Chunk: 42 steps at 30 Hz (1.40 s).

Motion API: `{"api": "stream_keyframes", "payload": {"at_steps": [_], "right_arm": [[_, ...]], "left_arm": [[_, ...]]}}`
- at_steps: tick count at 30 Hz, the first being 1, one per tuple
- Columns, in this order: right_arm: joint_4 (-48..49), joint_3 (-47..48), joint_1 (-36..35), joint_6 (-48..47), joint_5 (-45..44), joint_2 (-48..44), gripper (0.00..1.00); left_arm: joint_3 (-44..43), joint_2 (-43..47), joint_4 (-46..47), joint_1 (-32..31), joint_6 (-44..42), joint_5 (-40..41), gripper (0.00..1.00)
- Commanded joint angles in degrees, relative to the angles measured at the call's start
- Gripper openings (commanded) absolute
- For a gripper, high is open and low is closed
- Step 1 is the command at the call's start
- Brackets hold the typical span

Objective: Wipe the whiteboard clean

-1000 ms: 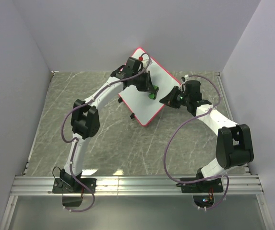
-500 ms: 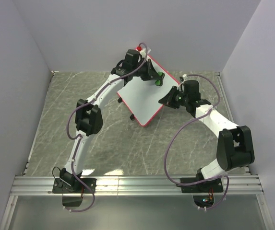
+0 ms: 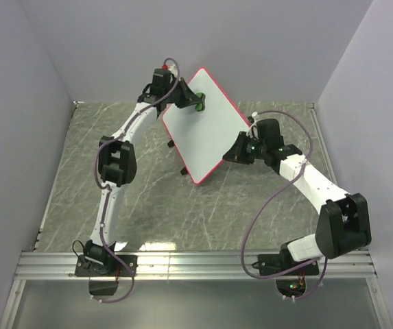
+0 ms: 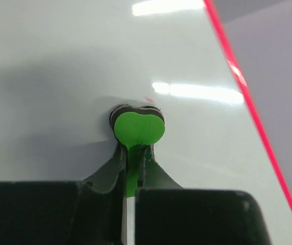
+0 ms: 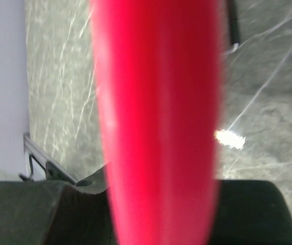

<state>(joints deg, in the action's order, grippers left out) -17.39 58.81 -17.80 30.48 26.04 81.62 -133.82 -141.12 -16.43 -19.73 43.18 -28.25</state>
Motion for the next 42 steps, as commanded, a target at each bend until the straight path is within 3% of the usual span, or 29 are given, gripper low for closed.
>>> {"api": "stream_keyframes", "payload": {"at_steps": [1,13,23,26,27,30,37,42], "right_arm": [[-21.6,-2.4,-7.6,-16.2,6.7,0.5,0.0],[-23.9,-2.2,-14.8,-13.6,4.1,1.7,0.0],[-22.1,3.5,-15.2,-9.2,-0.6,0.5,0.0],[-22.3,7.5,-15.2,-8.8,-0.8,2.3,0.17],[-22.4,8.6,-15.2,-8.8,-1.0,3.5,0.32],[-22.6,12.5,-15.2,-8.9,-1.5,5.5,0.42],[-22.4,18.3,-15.2,-8.2,-0.1,6.7,0.53],[-22.8,19.9,-15.1,-7.6,0.1,5.6,0.55]], "left_arm": [[0.9,-4.7,-1.2,1.0,0.2,4.3,0.0],[-0.2,-6.3,3.9,2.1,1.3,-1.0,0.0],[15.7,2.8,2.2,2.3,-4.2,-0.1,0.0],[20.4,4.4,1.7,3.4,-4.9,-0.2,0.0],[22.2,5.2,1.2,4.0,-5.3,-0.3,0.0],[24.8,6.5,0.2,5.0,-6.1,-0.1,0.0],[27.1,8.2,-0.6,6.8,-7.1,0.1,0.0],[25.4,8.1,-1.8,7.9,-6.8,-0.2,0.0]]}}
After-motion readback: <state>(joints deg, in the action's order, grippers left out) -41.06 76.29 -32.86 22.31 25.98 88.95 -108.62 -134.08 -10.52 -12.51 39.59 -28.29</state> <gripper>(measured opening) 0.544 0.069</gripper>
